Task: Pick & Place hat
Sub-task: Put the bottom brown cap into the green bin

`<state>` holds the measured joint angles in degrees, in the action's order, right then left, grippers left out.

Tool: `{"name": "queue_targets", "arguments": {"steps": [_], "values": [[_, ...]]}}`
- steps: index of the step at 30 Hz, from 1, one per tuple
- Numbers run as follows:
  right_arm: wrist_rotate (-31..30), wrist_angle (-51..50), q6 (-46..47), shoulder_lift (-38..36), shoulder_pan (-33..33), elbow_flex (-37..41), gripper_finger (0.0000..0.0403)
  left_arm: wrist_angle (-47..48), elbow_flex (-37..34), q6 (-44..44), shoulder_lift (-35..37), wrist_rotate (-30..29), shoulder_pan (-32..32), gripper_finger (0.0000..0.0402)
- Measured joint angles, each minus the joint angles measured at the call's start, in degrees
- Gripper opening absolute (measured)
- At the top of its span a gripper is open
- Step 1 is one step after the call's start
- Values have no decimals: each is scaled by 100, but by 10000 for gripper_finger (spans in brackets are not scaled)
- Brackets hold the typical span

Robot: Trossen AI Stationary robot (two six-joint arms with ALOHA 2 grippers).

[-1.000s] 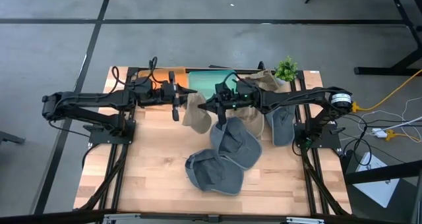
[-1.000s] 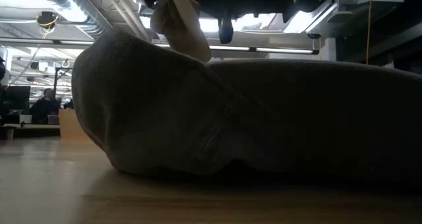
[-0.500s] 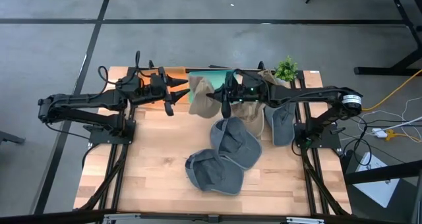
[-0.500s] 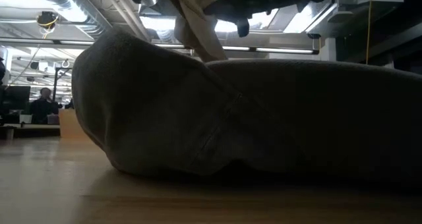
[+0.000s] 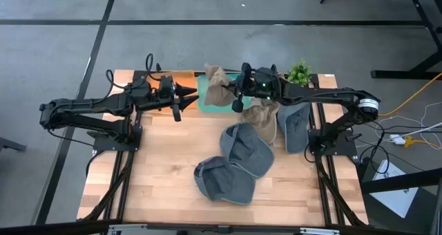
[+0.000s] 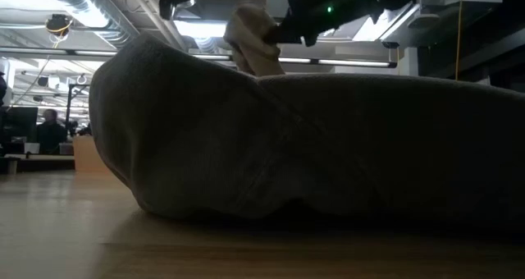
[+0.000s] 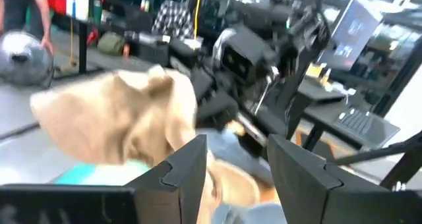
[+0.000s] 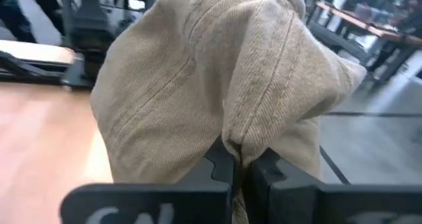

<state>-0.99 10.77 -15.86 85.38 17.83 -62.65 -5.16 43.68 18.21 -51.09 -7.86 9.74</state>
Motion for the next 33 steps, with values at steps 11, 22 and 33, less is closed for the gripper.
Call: {"name": "queue_targets", "arguments": {"steps": [11, 22, 33], "values": [[168, -496, -296, 269, 659, -2, 12, 846, 0, -80, -2, -197, 177, 148], [803, -608, -729, 725, 1107, -2, 12, 1190, 0, -91, -4, -214, 402, 145], [826, -860, -715, 1230, 1247, -2, 13, 1191, 0, -93, -4, -208, 400, 148]]}}
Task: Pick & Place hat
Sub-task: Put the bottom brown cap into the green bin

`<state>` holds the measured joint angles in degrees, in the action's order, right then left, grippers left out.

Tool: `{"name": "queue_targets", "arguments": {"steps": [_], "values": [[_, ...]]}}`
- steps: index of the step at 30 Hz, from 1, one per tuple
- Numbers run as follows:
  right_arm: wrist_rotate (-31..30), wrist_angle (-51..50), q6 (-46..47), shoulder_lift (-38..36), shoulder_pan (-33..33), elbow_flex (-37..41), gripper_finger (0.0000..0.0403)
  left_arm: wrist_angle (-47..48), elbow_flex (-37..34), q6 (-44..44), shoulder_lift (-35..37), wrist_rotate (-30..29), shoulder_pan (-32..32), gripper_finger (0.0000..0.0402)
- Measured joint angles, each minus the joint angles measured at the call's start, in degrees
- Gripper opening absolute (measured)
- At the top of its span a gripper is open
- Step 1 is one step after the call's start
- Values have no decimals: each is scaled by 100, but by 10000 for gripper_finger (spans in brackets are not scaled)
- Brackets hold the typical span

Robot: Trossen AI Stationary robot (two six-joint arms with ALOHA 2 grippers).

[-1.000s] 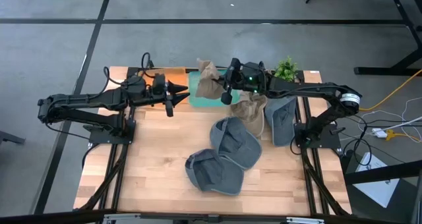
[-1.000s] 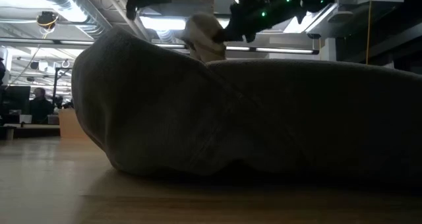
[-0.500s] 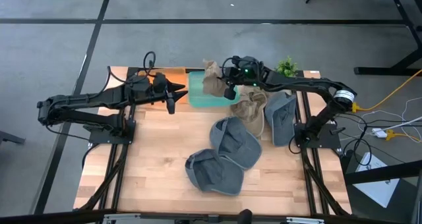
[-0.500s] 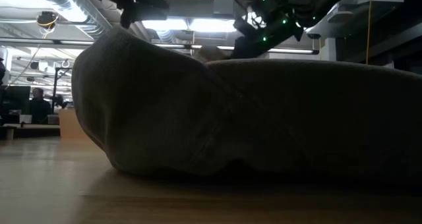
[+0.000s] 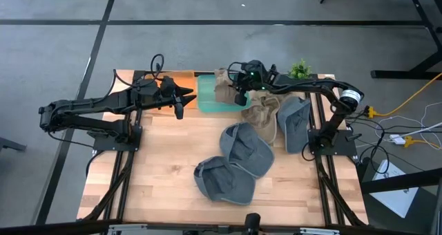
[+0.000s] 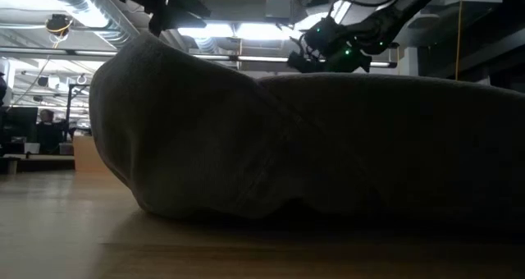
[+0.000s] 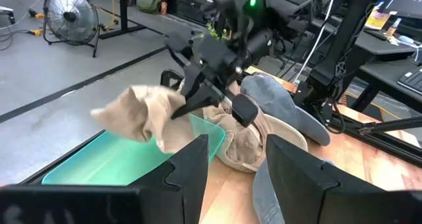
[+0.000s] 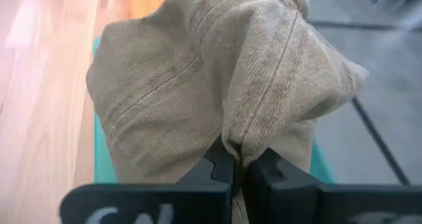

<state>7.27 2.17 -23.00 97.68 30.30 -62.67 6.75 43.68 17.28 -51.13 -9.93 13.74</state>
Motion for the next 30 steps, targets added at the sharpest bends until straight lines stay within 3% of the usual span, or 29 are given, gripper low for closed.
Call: {"name": "queue_targets", "arguments": {"steps": [7, 21, 30], "values": [[-4, -512, 4, 112, -2, 0, 13, 146, 0, 0, 0, -2, 0, 146], [-13, -505, -15, 101, 17, -8, 13, 453, 0, 0, -2, -4, 0, 146], [-360, -1451, -595, 99, 53, -631, 13, 599, 0, -4, 0, -4, 0, 148]]}}
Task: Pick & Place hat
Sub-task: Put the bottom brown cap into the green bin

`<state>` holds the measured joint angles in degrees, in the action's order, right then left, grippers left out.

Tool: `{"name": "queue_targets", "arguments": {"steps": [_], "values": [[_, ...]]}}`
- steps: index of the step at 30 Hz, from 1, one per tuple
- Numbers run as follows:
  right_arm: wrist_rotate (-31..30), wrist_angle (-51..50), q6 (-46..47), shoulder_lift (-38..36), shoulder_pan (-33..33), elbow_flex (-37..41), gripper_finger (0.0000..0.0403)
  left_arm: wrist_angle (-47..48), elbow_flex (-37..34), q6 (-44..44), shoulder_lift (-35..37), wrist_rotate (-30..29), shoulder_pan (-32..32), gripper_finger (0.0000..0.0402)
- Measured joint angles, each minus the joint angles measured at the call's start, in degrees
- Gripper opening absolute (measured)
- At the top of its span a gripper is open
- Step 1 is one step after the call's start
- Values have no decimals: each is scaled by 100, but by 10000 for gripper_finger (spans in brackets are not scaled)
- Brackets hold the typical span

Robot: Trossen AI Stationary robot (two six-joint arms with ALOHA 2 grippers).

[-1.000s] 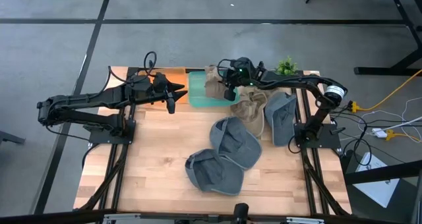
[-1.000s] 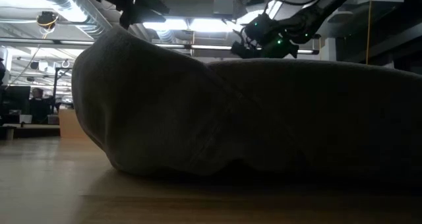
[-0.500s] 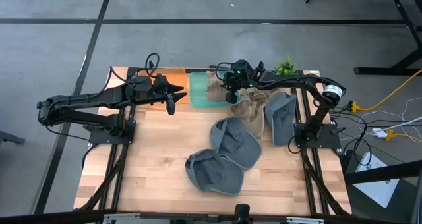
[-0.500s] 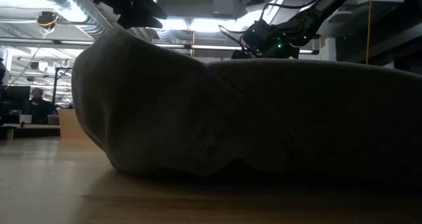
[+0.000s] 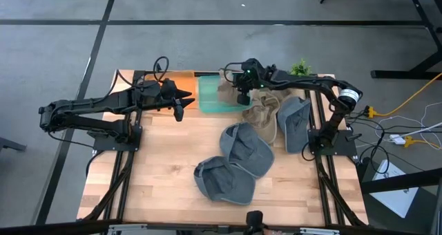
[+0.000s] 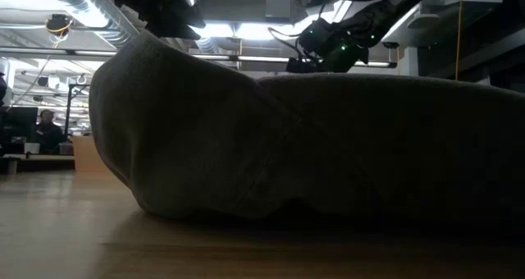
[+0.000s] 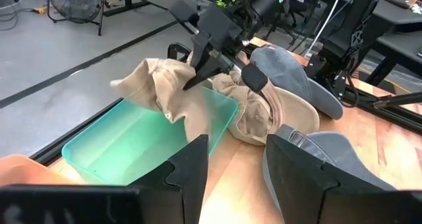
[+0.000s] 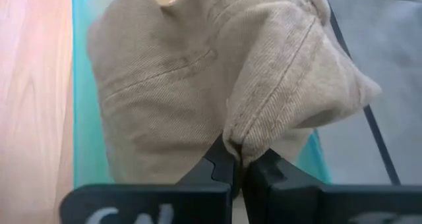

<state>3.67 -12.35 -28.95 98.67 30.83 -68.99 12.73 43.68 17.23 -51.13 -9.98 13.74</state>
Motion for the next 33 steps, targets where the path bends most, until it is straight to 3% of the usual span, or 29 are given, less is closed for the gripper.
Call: {"name": "queue_targets", "arguments": {"steps": [18, 25, 33], "values": [[495, -168, 42, 61, 59, -33, 20, 141, 0, 0, 0, -1, -2, 144], [493, -246, 458, 61, 61, -33, 66, 140, 0, 0, 0, -2, -2, 144], [504, -292, 1129, 61, 61, -33, 151, 138, 0, 0, 0, -3, -2, 144]]}}
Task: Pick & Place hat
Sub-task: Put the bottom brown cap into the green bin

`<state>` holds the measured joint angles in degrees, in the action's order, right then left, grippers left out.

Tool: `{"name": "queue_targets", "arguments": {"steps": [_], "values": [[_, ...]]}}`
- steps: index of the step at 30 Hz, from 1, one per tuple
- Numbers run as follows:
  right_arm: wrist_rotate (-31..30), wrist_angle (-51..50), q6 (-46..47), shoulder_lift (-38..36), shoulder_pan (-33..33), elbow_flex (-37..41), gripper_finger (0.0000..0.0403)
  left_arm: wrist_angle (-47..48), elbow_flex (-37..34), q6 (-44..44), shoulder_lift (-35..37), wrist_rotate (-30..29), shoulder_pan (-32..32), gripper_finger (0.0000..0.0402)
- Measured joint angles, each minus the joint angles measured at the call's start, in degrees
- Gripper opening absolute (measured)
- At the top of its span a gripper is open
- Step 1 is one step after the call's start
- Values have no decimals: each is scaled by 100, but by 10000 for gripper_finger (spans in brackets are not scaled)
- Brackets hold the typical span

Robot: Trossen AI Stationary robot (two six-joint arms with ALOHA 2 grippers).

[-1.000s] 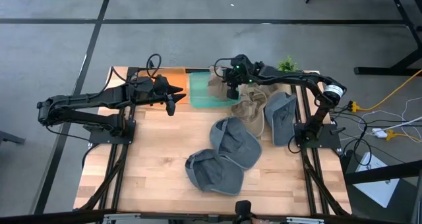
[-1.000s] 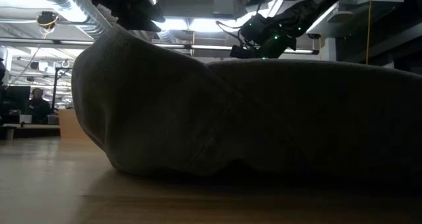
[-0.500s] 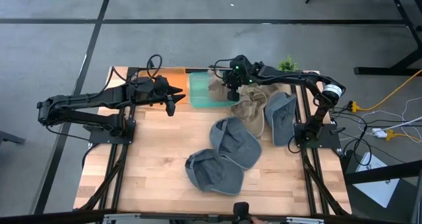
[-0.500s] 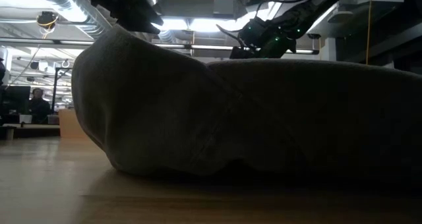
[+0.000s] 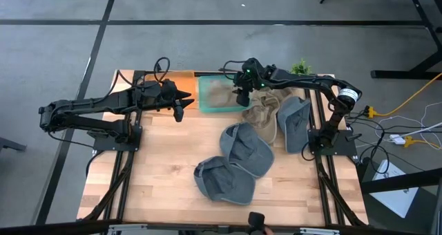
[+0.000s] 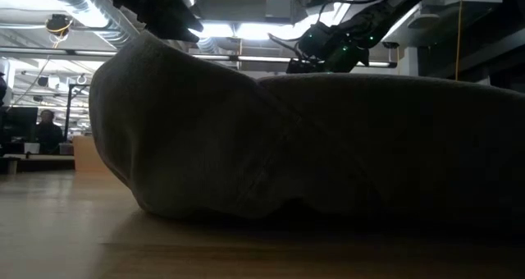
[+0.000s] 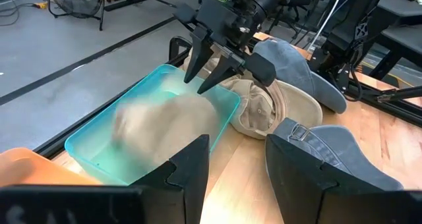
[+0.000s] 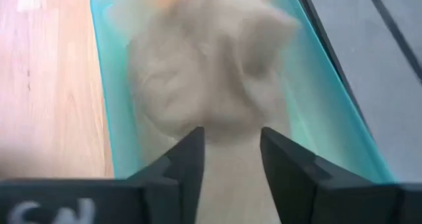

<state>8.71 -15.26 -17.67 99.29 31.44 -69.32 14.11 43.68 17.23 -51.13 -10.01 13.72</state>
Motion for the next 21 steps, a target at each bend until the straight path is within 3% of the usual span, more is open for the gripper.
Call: {"name": "queue_targets", "arguments": {"steps": [8, 16, 21], "values": [[55, -323, 908, -199, -7, -228, 201, -2, 0, 0, 0, 1, 0, 143], [216, -1575, 1372, -454, -314, -1227, 191, -7, 0, 1, -1, 1, 0, 144], [216, -2825, 1145, -465, -711, -1667, 180, -9, 0, 2, -1, 1, 1, 144]]}}
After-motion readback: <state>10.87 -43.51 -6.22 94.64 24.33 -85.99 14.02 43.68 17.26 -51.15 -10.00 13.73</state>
